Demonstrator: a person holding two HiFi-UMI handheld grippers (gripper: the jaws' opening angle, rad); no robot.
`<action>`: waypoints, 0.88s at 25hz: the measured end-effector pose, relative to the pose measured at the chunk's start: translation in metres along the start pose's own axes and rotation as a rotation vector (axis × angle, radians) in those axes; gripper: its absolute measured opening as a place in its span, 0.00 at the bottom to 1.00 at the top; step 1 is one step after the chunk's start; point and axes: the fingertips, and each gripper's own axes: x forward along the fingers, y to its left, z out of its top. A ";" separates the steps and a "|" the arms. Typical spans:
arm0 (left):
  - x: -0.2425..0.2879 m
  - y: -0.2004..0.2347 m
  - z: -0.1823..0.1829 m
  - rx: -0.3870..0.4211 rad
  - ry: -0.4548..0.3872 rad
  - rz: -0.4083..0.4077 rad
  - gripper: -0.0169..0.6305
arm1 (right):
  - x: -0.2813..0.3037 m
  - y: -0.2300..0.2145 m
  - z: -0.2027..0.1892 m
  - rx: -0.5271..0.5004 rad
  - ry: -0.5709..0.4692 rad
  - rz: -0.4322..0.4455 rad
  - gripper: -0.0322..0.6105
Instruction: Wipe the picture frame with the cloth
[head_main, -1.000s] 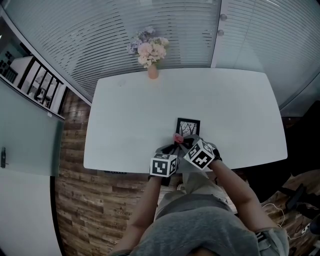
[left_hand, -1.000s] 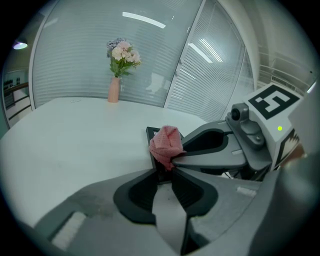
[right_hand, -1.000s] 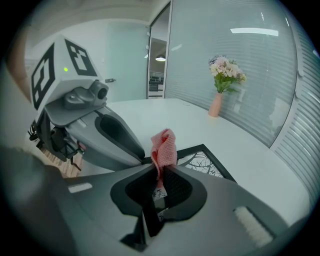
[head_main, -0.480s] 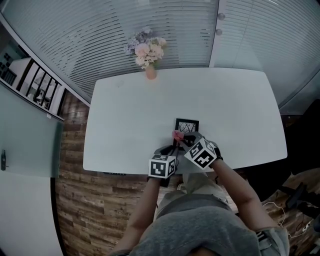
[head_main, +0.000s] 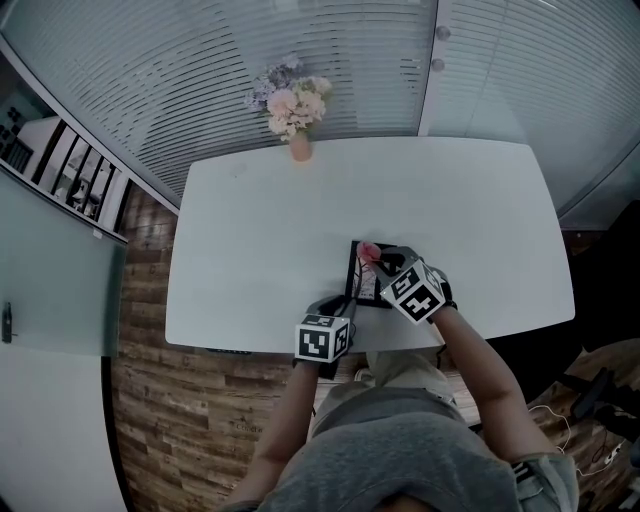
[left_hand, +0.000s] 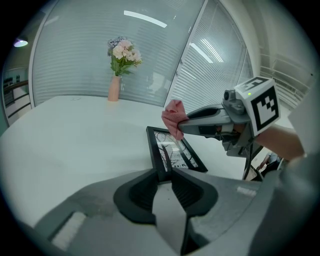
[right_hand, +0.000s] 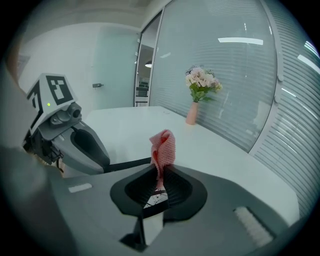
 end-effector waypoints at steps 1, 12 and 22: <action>0.000 0.000 0.000 0.000 0.000 0.000 0.17 | 0.000 -0.004 0.000 0.002 0.002 -0.005 0.11; 0.000 0.000 0.000 -0.006 0.003 -0.005 0.17 | 0.013 -0.031 -0.014 -0.003 0.053 -0.055 0.11; 0.000 0.001 0.000 -0.011 0.004 -0.008 0.17 | 0.025 -0.042 -0.022 -0.009 0.082 -0.069 0.11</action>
